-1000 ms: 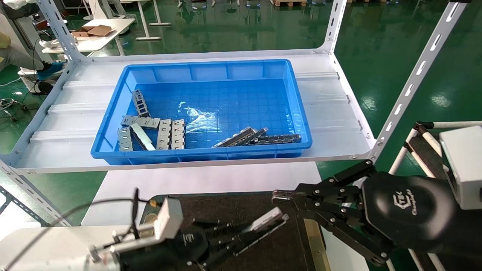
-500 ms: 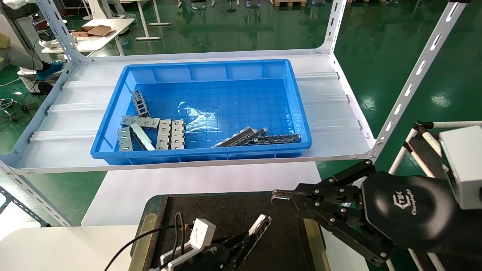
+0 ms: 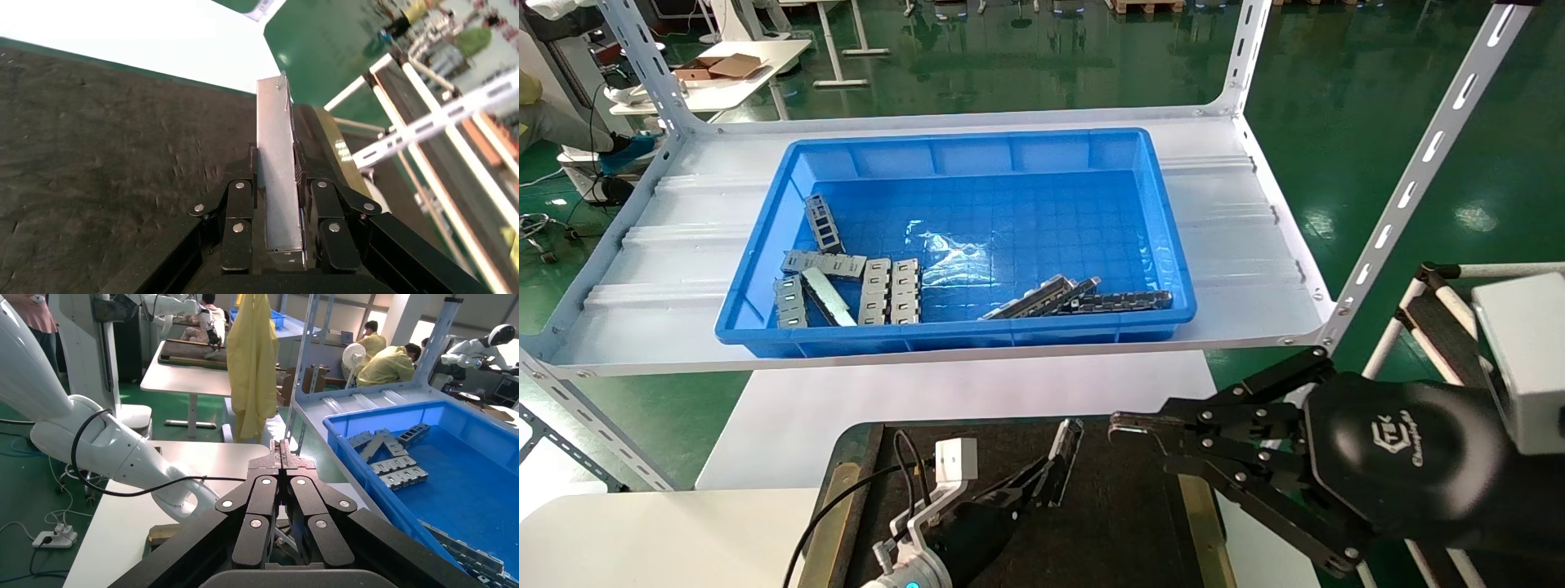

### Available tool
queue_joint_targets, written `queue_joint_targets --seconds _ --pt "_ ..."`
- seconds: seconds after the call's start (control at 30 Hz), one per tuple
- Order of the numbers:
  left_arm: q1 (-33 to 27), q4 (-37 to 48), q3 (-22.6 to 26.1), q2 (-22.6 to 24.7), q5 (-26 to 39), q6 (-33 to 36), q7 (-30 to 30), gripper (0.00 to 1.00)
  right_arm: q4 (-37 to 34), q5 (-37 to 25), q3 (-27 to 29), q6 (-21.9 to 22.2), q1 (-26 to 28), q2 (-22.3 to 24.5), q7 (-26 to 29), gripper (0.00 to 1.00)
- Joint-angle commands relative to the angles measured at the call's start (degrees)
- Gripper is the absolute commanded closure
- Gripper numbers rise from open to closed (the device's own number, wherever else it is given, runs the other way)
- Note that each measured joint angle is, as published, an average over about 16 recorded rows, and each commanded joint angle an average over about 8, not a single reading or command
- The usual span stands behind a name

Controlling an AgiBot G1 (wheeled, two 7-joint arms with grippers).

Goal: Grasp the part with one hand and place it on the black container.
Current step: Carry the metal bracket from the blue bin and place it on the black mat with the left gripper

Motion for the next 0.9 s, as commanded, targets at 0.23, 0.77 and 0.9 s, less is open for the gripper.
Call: queue_joint_targets --seconds 0.23,0.77,0.9 --pt "-0.84 -1.95 7.70 0.17 -9.25 -10.19 -2.58 1.00 0.00 0.00 -0.01 0.00 0.00 0.00 0.00 1.00" --pt "-4.41 -1.32 20.20 0.08 -19.97 -20.78 -5.01 1.00 0.00 0.01 -0.02 0.01 0.01 0.01 -0.01 1.00" --pt "-5.35 -0.81 22.92 0.06 -21.55 -22.19 -5.98 0.91 0.00 0.02 -0.02 0.01 0.01 0.01 -0.01 0.91"
